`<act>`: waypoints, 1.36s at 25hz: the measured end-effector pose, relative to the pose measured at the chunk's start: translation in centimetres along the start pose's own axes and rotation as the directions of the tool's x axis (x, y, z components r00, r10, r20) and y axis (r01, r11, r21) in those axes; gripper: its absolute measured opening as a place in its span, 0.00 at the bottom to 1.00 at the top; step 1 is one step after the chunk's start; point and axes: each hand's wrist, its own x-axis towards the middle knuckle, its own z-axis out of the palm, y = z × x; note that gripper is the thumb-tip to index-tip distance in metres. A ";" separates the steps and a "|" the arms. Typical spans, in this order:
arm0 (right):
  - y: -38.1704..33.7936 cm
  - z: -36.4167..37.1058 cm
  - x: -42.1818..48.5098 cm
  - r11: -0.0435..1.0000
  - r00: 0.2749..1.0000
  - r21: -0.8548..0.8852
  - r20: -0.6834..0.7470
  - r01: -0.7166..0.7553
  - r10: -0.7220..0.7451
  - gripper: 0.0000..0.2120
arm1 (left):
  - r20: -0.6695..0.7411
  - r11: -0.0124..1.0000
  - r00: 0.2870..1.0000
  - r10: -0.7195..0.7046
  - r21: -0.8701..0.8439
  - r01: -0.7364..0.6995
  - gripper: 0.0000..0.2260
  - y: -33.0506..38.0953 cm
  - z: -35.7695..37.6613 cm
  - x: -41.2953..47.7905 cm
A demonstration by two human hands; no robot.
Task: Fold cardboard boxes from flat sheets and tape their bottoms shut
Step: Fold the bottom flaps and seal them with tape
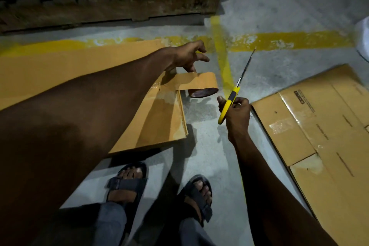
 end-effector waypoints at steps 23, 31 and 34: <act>0.9 1.4 -6.7 0.959 0.722 -0.118 0.636 -0.256 0.271 0.29 | -0.115 0.990 0.992 0.059 0.133 -0.044 0.21 1.1 2.5 -3.9; -0.2 2.6 -6.1 0.937 0.710 -0.106 0.626 -0.332 0.322 0.23 | -0.107 0.986 0.990 0.092 0.150 -0.076 0.21 1.1 2.5 -4.0; -0.5 2.8 -6.1 0.944 0.710 -0.117 0.631 -0.310 0.311 0.22 | -0.098 0.989 0.991 0.086 0.127 -0.073 0.21 1.1 2.4 -4.1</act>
